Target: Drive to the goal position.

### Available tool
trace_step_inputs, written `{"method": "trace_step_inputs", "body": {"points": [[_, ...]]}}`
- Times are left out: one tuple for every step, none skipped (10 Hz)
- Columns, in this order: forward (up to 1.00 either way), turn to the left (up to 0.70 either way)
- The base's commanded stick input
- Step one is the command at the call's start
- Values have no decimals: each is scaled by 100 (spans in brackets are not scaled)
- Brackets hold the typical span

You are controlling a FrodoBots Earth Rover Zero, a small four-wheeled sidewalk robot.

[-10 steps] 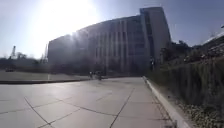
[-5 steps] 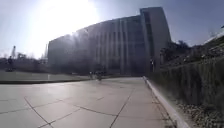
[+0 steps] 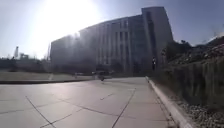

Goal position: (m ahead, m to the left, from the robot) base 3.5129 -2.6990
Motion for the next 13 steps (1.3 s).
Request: {"method": "trace_step_inputs", "body": {"points": [[4, -34], [4, -38], [4, -35], [7, -31], [19, -28], [31, -25], [42, -22], [54, -19], [60, -20], [60, -25], [60, -30], [60, -32], [60, -22]]}}
